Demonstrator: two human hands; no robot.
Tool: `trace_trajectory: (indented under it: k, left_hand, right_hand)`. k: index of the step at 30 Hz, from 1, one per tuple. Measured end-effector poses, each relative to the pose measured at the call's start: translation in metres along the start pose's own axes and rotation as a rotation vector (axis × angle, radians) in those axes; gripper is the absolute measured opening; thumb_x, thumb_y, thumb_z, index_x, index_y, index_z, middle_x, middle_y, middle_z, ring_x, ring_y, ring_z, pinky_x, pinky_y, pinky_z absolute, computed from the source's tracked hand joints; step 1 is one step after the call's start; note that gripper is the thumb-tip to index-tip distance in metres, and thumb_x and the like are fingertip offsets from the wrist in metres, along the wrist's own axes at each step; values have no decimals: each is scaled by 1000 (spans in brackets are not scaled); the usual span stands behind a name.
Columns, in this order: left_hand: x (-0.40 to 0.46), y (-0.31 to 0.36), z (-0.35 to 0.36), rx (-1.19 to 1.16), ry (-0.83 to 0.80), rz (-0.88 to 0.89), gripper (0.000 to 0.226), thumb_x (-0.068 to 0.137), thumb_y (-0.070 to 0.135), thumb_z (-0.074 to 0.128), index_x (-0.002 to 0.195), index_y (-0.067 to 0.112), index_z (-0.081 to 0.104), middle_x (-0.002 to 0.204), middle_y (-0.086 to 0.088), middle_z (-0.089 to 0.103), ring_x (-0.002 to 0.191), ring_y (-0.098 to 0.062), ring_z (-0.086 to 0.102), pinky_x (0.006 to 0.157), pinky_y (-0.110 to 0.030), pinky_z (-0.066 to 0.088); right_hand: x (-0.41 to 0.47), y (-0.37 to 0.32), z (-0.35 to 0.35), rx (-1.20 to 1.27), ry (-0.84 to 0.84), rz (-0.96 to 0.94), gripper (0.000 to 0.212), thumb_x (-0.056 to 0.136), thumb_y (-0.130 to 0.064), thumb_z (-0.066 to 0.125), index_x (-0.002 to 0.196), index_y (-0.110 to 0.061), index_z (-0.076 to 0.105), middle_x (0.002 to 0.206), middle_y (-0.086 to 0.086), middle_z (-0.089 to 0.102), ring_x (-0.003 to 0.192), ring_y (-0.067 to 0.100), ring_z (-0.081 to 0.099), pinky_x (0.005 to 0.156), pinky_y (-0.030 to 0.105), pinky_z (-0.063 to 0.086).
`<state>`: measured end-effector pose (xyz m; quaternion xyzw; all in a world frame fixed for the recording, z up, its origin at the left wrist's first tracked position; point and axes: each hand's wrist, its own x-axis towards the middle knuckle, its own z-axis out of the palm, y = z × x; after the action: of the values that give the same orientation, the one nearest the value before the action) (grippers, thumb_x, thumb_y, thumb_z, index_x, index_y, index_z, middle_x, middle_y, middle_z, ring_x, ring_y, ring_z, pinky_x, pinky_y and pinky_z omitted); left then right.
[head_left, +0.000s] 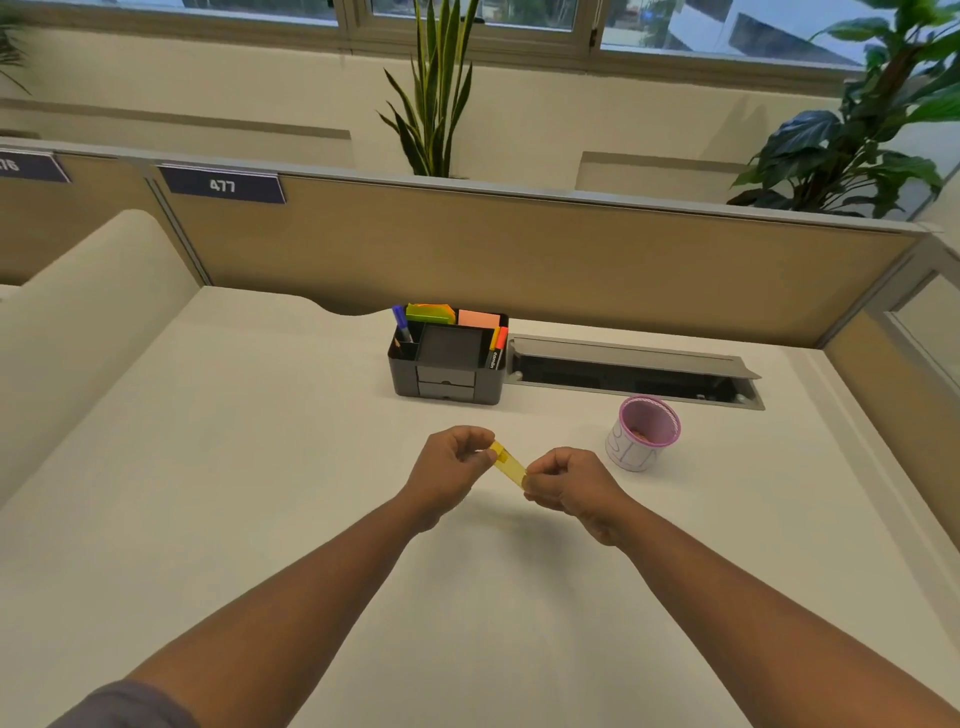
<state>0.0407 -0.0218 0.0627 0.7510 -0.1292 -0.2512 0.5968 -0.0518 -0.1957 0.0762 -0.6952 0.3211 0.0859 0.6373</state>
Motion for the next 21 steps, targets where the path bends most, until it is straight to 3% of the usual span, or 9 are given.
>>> trace_trajectory:
  k: [4,7,10,12,14,18,21]
  left_hand:
    - [18,-34,-9,393,111,37,22,95,19,63,116,17,72,120,-1,71,110,-20,65,96,-29,50]
    - [33,-55,-18,631,112,73,24,96,14,58,117,13,71,126,-5,68,119,-24,60,101,-32,47]
    - [51,-67,-26,830,78,115,23,94,10,50,101,11,72,110,-7,67,109,-32,61,83,-38,53]
    - [66,-73,-31,958,46,142,22,90,5,45,85,8,66,97,-8,61,100,-34,59,67,-35,46]
    - [76,-76,-35,1048,28,167,21,89,3,45,89,7,65,101,-9,60,103,-32,56,66,-34,42]
    - [96,-81,-37,1103,6,229,29,93,6,45,112,8,67,126,-8,60,118,-30,52,80,-37,48]
    - [110,-84,-36,1108,26,277,28,93,7,47,113,6,67,120,-10,63,112,-30,55,80,-38,51]
  right_hand:
    - [26,-13,8,-199,146,-99,9,84,-7,77,89,-15,76,96,7,71,92,25,68,83,38,61]
    - [47,-34,14,-292,234,-205,8,86,-12,77,92,-17,76,93,0,70,88,18,65,75,32,57]
    - [68,-58,21,-410,287,-322,9,88,-14,76,96,-17,76,89,0,70,83,16,64,69,28,54]
    - [87,-73,27,-484,299,-390,8,89,-13,74,96,-16,76,87,0,69,80,15,63,69,30,54]
    - [103,-84,34,-532,312,-430,10,90,-13,73,98,-16,77,86,1,69,77,14,62,69,30,55]
    - [133,-98,47,-591,323,-486,13,91,-13,71,103,-14,77,87,1,69,81,18,64,76,36,60]
    - [153,-104,55,-638,308,-522,14,92,-11,70,105,-12,76,93,6,72,86,21,65,81,37,59]
